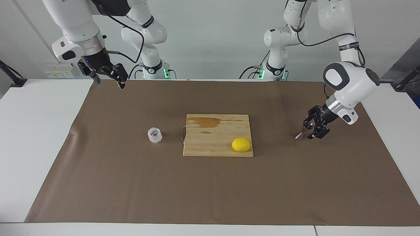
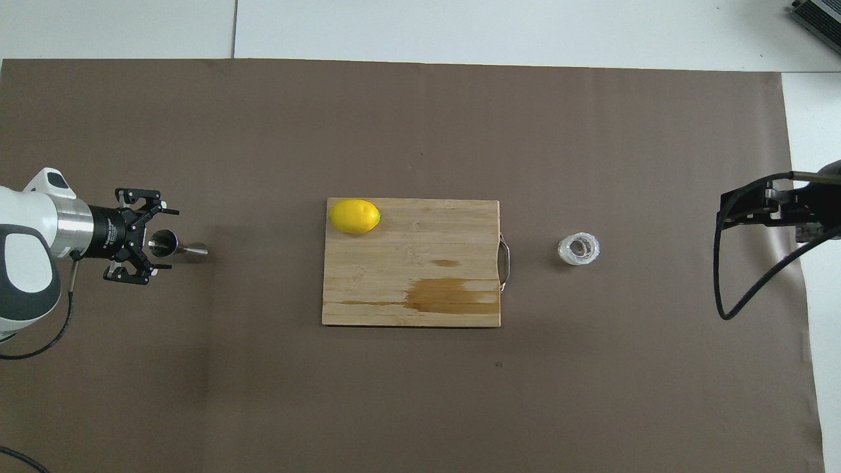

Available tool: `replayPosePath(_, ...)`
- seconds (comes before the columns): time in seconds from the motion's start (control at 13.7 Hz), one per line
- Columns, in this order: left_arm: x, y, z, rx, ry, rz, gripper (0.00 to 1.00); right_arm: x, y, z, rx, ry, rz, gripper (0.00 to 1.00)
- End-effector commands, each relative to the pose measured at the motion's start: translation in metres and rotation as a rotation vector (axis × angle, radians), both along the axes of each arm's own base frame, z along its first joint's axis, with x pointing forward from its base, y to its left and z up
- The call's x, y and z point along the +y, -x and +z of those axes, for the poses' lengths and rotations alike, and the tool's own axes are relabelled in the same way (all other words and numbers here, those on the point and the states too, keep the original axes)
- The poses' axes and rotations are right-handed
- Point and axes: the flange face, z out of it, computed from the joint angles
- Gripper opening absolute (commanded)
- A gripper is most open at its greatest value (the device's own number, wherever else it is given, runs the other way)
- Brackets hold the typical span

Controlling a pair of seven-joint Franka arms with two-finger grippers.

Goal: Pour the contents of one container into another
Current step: 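Close the left gripper around the small steel cup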

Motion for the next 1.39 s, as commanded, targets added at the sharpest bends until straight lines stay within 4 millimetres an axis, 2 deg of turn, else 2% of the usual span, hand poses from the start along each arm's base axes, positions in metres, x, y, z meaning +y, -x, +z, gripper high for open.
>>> replayPosePath(0.0,-0.0019,0.0055,0.0012,-0.004,0.010,0.019,0.96,-0.0033,0.0037,0.0028,0.005,-0.019,0.011,1.00)
replayPosePath(0.37,-0.0012,0.0049,0.0023,-0.004,0.012,0.022,0.81,-0.0033,0.0035,0.0029,0.004,-0.018,0.010,1.00)
replayPosePath(0.8,-0.0013,0.0049,0.0023,-0.004,0.013,0.023,0.71,-0.0033,0.0035,0.0029,0.004,-0.019,0.013,1.00)
replayPosePath(1.32,-0.0003,0.0044,0.0031,-0.007,0.012,0.024,0.51,-0.0051,0.0033,0.0030,0.002,-0.017,0.011,1.00)
